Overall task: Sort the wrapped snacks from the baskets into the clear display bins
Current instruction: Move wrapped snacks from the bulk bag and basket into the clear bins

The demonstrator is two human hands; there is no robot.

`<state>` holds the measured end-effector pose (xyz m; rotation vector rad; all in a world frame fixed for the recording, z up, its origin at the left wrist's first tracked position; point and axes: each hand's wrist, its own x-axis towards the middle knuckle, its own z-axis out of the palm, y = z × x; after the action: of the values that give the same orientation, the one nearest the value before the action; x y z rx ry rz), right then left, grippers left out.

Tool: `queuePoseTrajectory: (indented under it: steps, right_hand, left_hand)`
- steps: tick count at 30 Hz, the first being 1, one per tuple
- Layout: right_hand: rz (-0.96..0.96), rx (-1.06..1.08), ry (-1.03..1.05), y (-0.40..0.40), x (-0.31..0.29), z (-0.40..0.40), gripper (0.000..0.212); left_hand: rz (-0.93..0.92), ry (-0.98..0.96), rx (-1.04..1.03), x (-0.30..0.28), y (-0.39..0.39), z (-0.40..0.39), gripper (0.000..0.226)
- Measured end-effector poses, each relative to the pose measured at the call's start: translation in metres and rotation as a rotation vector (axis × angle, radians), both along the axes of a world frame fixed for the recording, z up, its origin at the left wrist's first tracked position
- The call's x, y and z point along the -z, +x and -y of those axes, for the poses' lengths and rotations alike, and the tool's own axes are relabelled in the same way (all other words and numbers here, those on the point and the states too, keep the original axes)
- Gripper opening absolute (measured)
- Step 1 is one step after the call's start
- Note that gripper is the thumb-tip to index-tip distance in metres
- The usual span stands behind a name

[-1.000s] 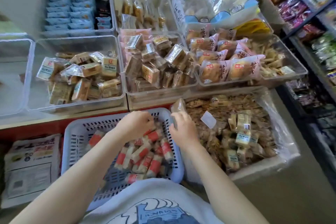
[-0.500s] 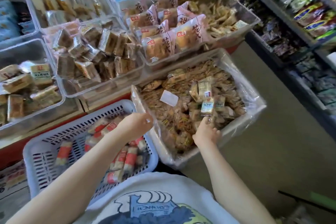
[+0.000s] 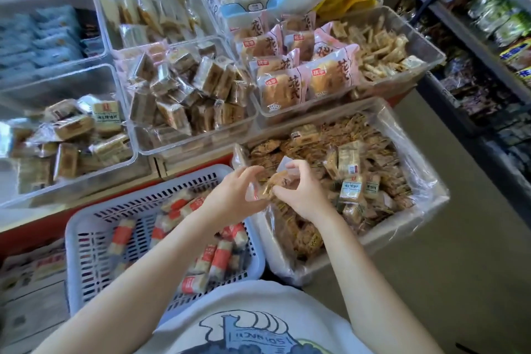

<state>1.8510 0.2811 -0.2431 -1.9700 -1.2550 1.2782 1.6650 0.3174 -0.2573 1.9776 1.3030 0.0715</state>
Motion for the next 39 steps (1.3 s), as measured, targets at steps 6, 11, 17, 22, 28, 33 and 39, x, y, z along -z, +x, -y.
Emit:
queuePoseTrajectory:
  steps: [6, 11, 17, 22, 28, 33, 39]
  right_hand:
    - [-0.259, -0.219, -0.057, -0.090, -0.017, -0.046, 0.038]
    - [-0.106, -0.373, 0.065, -0.175, -0.012, -0.082, 0.044]
    - [0.538, -0.845, 0.328, -0.249, 0.028, -0.111, 0.072]
    - [0.871, -0.983, 0.331, -0.256, 0.052, -0.101, 0.094]
    - [0.885, -0.986, 0.311, -0.254, 0.055, -0.103, 0.094]
    - [0.869, -0.981, 0.290, -0.257, 0.055, -0.104, 0.096]
    - [0.817, -1.024, 0.280, -0.253, 0.048, -0.108, 0.092]
  left_hand:
    - [0.181, -0.112, -0.388, -0.012, -0.073, -0.005, 0.028]
    - [0.125, -0.093, -0.669, -0.008, -0.166, -0.005, 0.032]
    - [0.235, -0.036, -0.928, -0.014, -0.260, -0.017, 0.049]
    - [0.189, 0.176, -1.023, -0.017, -0.312, -0.051, 0.054]
    - [0.091, 0.357, -0.971, -0.011, -0.318, -0.098, 0.045]
    - [-0.108, 0.176, -0.773, -0.001, -0.318, -0.110, 0.073]
    - [-0.075, 0.340, -0.678, -0.022, -0.279, -0.077, 0.036]
